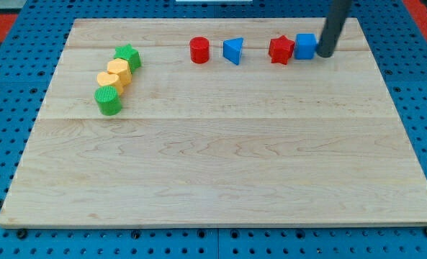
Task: Push the blue cube towards the top left
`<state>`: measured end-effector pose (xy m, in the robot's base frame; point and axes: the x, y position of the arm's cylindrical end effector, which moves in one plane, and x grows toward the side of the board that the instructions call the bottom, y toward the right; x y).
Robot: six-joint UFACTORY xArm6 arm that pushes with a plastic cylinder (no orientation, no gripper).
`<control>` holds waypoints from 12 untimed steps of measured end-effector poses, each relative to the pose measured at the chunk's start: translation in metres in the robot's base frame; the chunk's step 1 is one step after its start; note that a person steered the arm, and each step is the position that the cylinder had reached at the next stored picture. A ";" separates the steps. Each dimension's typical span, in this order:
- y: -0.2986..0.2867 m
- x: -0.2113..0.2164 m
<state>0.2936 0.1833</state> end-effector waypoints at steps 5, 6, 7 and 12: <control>-0.104 -0.064; -0.055 -0.086; -0.052 -0.092; -0.123 -0.059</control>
<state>0.2347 0.0604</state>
